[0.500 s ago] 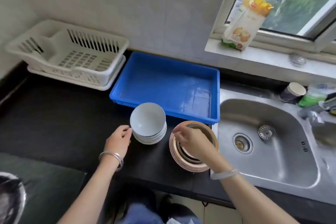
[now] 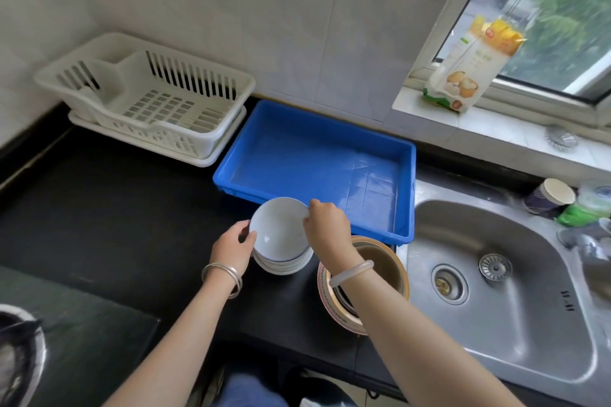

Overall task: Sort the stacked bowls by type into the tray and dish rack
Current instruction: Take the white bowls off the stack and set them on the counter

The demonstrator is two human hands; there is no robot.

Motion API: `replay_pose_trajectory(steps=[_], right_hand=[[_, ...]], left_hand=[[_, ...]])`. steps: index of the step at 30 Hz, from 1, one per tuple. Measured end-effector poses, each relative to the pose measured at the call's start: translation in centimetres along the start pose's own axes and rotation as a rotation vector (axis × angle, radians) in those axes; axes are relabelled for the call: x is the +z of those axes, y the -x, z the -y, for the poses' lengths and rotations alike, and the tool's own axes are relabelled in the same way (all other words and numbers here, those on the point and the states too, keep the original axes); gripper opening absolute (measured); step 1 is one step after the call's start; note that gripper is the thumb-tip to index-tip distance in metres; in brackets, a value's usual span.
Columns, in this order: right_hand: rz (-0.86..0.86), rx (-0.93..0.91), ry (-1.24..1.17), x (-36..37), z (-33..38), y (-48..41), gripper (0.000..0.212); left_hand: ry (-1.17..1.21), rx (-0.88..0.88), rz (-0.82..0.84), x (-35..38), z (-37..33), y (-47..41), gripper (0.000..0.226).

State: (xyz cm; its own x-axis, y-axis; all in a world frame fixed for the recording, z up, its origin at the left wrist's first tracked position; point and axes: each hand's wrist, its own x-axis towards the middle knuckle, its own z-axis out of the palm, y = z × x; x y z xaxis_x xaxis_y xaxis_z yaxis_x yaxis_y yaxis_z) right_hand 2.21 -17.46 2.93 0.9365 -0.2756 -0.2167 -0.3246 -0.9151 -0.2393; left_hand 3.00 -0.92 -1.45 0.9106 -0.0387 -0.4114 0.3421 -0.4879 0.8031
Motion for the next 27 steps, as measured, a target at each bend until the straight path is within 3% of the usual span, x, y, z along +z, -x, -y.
replay_pose_trajectory(steps=[7, 14, 21, 27], right_hand=[[-0.069, 0.022, -0.084, -1.4, -0.6, 0.4, 0.009], [-0.183, 0.094, -0.293, -3.9, -3.4, 0.9, 0.016], [-0.184, 0.107, -0.421, -3.6, -5.2, 2.0, 0.018], [-0.180, 0.073, -0.455, -3.7, -6.2, 2.2, 0.024]], left_hand=[[0.109, -0.004, -0.009, -0.3, 0.2, -0.6, 0.028], [-0.246, 0.040, 0.035, 0.3, -1.5, -1.2, 0.037], [-0.388, 0.173, -0.162, 1.7, -2.3, -0.4, 0.029], [-0.398, 0.158, -0.222, 1.7, -2.9, -0.2, 0.023]])
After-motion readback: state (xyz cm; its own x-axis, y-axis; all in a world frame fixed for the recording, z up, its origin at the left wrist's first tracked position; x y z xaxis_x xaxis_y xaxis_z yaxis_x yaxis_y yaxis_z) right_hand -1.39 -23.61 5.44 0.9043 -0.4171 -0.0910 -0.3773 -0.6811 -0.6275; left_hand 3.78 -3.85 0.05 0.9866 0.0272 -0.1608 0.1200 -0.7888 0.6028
